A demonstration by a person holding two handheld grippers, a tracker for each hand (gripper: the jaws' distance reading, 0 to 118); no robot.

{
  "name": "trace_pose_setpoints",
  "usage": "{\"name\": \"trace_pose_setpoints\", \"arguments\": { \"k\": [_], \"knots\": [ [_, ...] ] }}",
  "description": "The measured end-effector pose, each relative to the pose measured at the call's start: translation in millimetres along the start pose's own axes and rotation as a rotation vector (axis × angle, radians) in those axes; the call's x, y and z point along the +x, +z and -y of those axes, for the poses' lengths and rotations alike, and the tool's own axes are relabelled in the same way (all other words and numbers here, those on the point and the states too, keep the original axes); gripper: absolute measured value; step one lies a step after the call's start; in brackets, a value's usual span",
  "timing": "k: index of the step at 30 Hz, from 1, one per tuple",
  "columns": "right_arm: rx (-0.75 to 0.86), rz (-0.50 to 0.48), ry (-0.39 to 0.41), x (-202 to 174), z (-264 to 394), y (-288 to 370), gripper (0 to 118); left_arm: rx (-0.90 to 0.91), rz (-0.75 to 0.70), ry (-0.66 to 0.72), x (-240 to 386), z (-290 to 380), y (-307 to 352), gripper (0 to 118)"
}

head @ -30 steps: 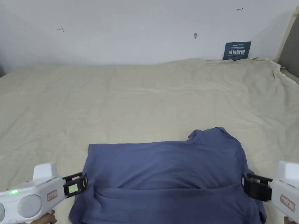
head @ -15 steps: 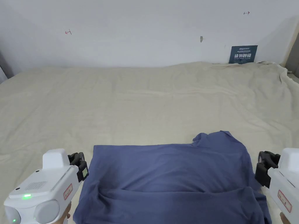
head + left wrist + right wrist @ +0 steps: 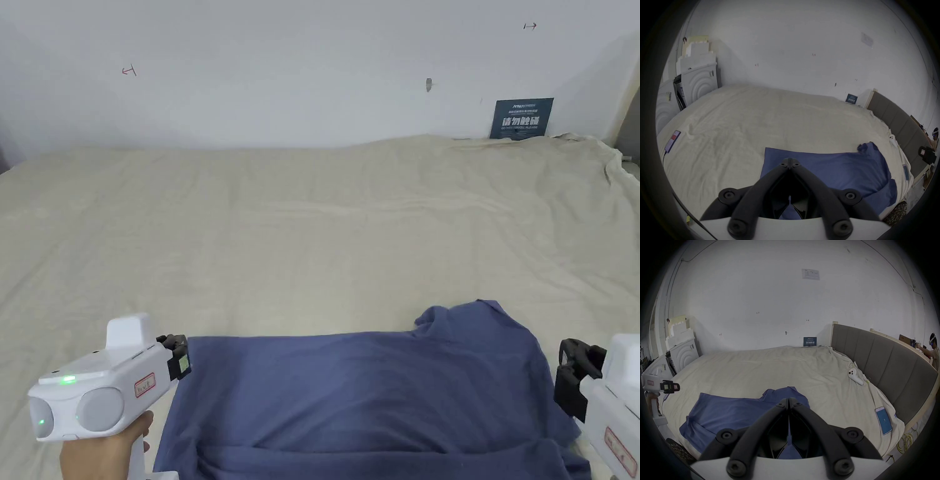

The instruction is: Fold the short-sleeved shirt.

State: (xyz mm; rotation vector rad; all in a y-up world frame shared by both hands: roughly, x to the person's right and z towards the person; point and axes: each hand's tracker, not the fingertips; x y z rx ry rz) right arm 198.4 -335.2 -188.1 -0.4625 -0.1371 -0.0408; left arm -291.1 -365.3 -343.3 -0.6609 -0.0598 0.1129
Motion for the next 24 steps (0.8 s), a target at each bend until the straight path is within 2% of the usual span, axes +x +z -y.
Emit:
{"name": "trace_pose_setpoints", "arguments": {
  "k": [3, 5, 6, 7, 8, 11, 13, 17, 19, 20, 22, 23, 24],
  "knots": [
    [-0.019, 0.005, 0.001, -2, -2, -16, 0, -0.085, -0.032, -0.040, -12, -9, -47, 0],
    [-0.037, 0.018, 0.016, -3, -1, -28, 0, -0.160, -0.035, -0.030, -19, -15, -79, 0],
    [-0.047, 0.024, 0.021, -3, 1, -35, 0, -0.192, -0.037, -0.008, -24, -18, -92, 4],
    [-0.058, 0.026, 0.019, -6, 1, -39, 0, -0.197, -0.035, 0.024, -28, -20, -104, 11],
    [-0.068, 0.026, 0.014, -6, 3, -44, 0, -0.209, -0.039, 0.044, -32, -23, -116, 25],
    [-0.102, 0.039, 0.009, -5, 10, -58, 0, -0.299, -0.060, 0.051, -39, -29, -149, 73],
    [-0.119, 0.042, 0.004, -5, 15, -66, 0, -0.308, -0.080, 0.029, -39, -29, -165, 80],
    [-0.152, 0.048, -0.012, 0, 26, -81, 0, -0.398, -0.102, -0.005, -39, -27, -195, 80],
    [-0.167, 0.052, -0.014, 1, 29, -86, 0, -0.420, -0.106, -0.015, -37, -25, -204, 76],
    [-0.172, 0.052, -0.017, 1, 31, -87, 0, -0.432, -0.111, -0.015, -36, -23, -209, 67],
    [-0.180, 0.051, -0.021, 2, 32, -89, 0, -0.459, -0.104, -0.023, -33, -21, -214, 61],
    [-0.184, 0.051, -0.020, 5, 34, -91, 0, -0.453, -0.116, -0.043, -30, -22, -212, 44],
    [-0.187, 0.051, -0.017, 6, 34, -92, 0, -0.450, -0.095, -0.060, -27, -23, -209, 32]
  ]
}}
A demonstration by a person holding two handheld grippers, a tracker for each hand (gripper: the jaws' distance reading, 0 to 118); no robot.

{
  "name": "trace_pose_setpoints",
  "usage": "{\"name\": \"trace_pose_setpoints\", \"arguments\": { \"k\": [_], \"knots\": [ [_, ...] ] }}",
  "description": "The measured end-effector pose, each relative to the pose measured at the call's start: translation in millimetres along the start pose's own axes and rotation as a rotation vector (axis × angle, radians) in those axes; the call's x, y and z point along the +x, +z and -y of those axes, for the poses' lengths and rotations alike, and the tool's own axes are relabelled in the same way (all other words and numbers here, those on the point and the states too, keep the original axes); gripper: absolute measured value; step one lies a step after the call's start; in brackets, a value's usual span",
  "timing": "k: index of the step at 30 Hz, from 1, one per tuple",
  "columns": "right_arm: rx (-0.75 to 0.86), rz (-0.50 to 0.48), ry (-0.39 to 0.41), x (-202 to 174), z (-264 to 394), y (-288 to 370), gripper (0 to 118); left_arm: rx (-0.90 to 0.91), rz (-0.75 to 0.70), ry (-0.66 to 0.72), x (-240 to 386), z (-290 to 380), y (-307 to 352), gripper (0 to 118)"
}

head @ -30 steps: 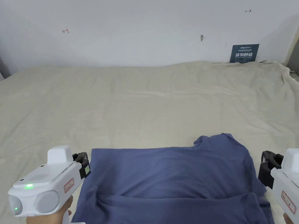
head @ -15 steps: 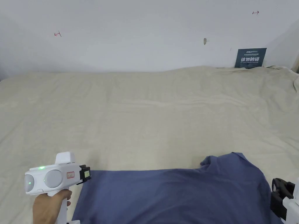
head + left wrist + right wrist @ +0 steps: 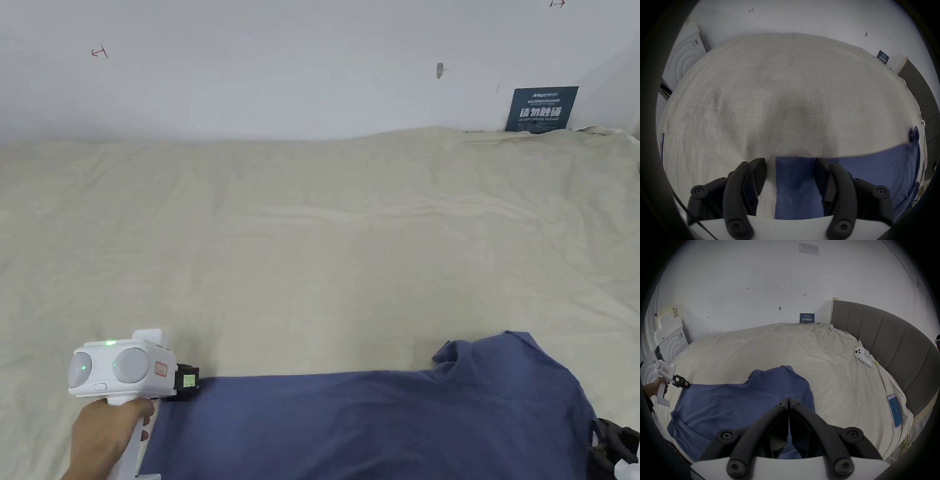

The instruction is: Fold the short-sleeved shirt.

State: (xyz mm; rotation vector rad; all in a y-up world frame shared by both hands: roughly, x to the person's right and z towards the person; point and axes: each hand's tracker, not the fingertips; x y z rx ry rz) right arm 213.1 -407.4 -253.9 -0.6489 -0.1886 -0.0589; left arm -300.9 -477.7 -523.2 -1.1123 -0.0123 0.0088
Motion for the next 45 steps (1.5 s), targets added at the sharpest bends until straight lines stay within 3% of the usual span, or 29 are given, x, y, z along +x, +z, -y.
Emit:
{"name": "trace_pose_setpoints", "arguments": {
  "k": [2, 7, 14, 17, 19, 22, 23, 24, 27, 31, 34, 35, 38, 40, 45],
  "knots": [
    [-0.004, -0.001, 0.001, 2, -1, -3, 0, 0.009, 0.001, -0.049, 8, 0, 5, 8],
    [-0.010, -0.019, -0.004, 8, -16, -22, 0, 0.038, 0.030, -0.073, 13, 3, 22, 2],
    [-0.067, -0.047, 0.039, 27, -59, -85, 0, 0.193, 0.138, -0.091, 16, 23, 92, 1],
    [-0.125, -0.070, 0.015, 25, -71, -111, 2, 0.227, 0.159, -0.096, 17, 32, 116, 1],
    [-0.170, -0.094, -0.019, 26, -76, -131, 17, 0.238, 0.166, -0.099, 18, 36, 125, 1],
    [-0.233, -0.081, 0.008, 24, -77, -158, 82, 0.246, 0.170, -0.106, 19, 39, 134, 1],
    [-0.256, -0.065, 0.021, 21, -75, -165, 98, 0.247, 0.171, -0.106, 19, 41, 135, 1],
    [-0.270, -0.062, 0.016, 20, -74, -171, 100, 0.248, 0.172, -0.105, 18, 42, 137, 1],
    [-0.311, -0.056, 0.065, 15, -74, -186, 100, 0.242, 0.174, -0.096, 15, 41, 134, 1],
    [-0.359, 0.014, 0.193, 5, -73, -201, 98, 0.223, 0.178, -0.082, 5, 40, 126, 1],
    [-0.386, 0.006, 0.231, -1, -68, -206, 88, 0.217, 0.181, -0.073, 4, 41, 124, 1],
    [-0.386, 0.001, 0.230, 2, -66, -205, 80, 0.215, 0.181, -0.072, 3, 42, 124, 1],
    [-0.374, -0.074, 0.176, 0, -63, -198, 31, 0.211, 0.175, -0.073, 3, 42, 122, 1],
    [-0.341, -0.041, 0.201, 0, -63, -190, 4, 0.209, 0.171, -0.070, 1, 42, 122, 1],
    [-0.282, -0.076, 0.175, 6, -71, -159, 4, 0.219, 0.151, -0.059, 1, 46, 126, 1]
  ]
}}
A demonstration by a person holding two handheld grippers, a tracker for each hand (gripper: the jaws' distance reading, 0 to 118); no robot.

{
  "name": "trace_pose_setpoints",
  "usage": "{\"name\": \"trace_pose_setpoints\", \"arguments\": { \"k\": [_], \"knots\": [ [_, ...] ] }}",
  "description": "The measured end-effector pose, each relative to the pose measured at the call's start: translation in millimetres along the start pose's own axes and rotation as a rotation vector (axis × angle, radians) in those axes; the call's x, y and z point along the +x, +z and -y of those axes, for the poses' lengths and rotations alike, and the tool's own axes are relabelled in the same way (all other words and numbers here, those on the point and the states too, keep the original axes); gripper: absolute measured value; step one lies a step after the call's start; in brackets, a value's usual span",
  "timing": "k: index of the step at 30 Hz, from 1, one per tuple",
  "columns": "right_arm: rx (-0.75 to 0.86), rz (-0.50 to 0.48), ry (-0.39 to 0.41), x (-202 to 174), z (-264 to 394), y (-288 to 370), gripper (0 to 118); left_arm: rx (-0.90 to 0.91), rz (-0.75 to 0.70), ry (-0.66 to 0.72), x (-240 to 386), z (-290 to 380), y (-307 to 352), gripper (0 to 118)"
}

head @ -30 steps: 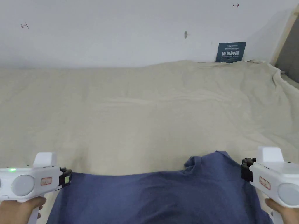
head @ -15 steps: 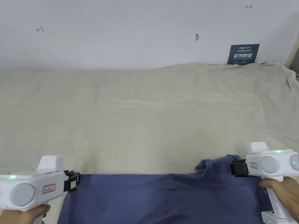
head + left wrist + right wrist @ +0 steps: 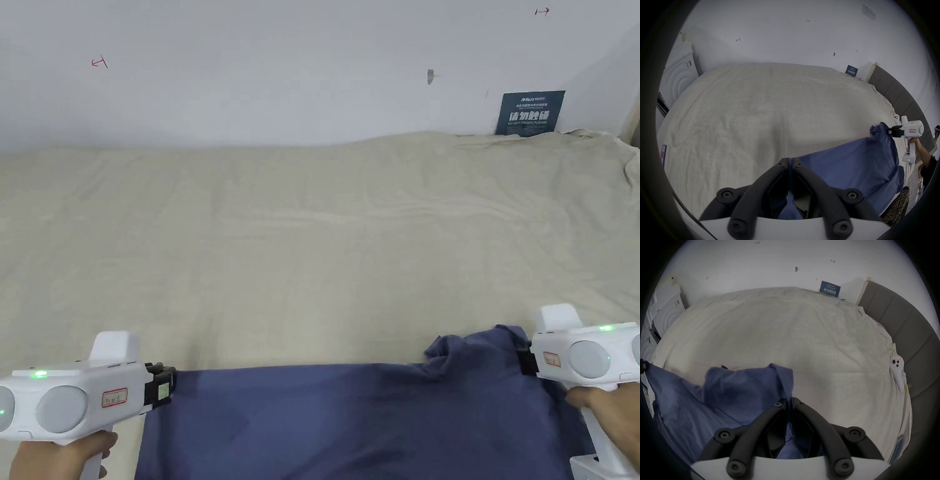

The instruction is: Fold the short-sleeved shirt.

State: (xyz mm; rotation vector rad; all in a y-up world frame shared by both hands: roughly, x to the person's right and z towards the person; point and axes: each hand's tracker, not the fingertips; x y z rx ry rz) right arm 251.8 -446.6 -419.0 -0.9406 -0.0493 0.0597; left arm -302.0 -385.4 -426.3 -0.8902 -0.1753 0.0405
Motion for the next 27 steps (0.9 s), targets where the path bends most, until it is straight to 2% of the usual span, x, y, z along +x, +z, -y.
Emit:
{"name": "trace_pose_setpoints", "arguments": {
  "k": [2, 9, 13, 20, 27],
  "knots": [
    [0.046, -0.045, -0.033, 5, 0, 21, 4, 0.003, -0.006, 0.012, -2, 2, 2, 1],
    [0.152, -0.150, -0.053, 15, 16, 109, 4, 0.010, -0.034, 0.075, -11, 14, 12, 1],
    [0.180, -0.231, -0.092, 24, 38, 154, 4, 0.013, -0.048, 0.087, -18, 24, 25, 1],
    [0.212, -0.256, -0.115, 34, 94, 211, 4, 0.033, -0.045, 0.096, -27, 57, 68, 1],
    [0.192, -0.256, -0.137, 30, 154, 234, 4, 0.035, -0.026, 0.084, -28, 109, 105, 1]
  ]
}}
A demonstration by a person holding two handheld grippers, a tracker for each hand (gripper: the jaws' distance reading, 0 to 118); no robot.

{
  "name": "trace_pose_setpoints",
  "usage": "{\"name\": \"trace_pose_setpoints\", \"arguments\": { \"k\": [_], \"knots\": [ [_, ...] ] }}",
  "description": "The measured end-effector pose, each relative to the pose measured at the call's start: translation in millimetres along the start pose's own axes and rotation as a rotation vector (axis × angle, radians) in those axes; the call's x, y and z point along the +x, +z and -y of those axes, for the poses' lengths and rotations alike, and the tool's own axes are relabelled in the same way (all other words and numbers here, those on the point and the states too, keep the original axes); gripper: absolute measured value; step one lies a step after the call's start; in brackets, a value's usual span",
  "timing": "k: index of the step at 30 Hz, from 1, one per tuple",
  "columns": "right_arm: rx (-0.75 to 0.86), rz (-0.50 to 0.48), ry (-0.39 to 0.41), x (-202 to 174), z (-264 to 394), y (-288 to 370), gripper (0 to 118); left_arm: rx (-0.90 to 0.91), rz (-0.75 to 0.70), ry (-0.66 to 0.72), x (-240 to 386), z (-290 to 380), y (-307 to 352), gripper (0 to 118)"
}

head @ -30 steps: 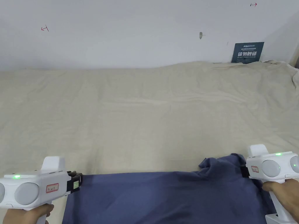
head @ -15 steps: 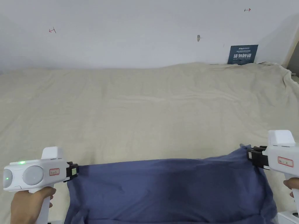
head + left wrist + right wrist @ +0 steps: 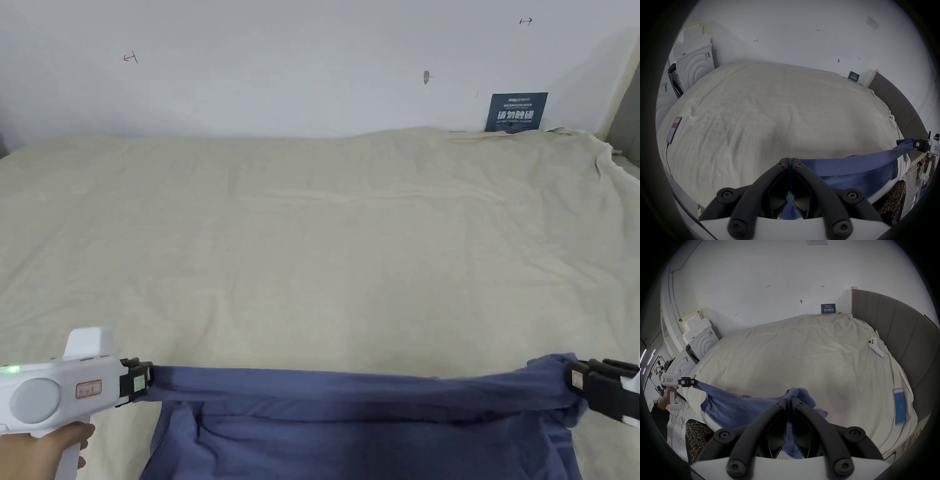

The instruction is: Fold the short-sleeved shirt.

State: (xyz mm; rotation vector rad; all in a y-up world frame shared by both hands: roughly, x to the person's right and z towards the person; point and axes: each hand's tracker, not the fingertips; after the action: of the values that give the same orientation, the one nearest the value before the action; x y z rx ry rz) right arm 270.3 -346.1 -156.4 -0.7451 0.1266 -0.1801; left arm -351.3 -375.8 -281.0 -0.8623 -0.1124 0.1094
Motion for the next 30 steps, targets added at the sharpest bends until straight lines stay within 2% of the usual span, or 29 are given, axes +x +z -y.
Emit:
{"name": "trace_pose_setpoints", "arguments": {
  "k": [6, 11, 18, 25, 27, 30],
  "knots": [
    [-0.096, 0.033, -0.024, 2, 49, -6, 4, -0.063, -0.011, 0.011, -6, 50, -2, 1],
    [-0.179, 0.070, -0.084, 5, 82, -22, 4, -0.124, -0.038, 0.028, -11, 88, -11, 1],
    [-0.260, 0.162, -0.129, 7, 111, -47, 4, -0.170, -0.070, 0.017, -7, 117, -25, 2],
    [-0.292, 0.243, -0.102, 0, 116, -61, 4, -0.172, -0.105, 0.004, 2, 125, -30, 2],
    [-0.290, 0.255, -0.086, -6, 115, -57, 4, -0.173, -0.113, -0.004, 5, 124, -29, 6],
    [-0.267, 0.268, -0.079, -14, 110, -50, 10, -0.171, -0.139, -0.023, 11, 122, -25, 25]
  ]
}}
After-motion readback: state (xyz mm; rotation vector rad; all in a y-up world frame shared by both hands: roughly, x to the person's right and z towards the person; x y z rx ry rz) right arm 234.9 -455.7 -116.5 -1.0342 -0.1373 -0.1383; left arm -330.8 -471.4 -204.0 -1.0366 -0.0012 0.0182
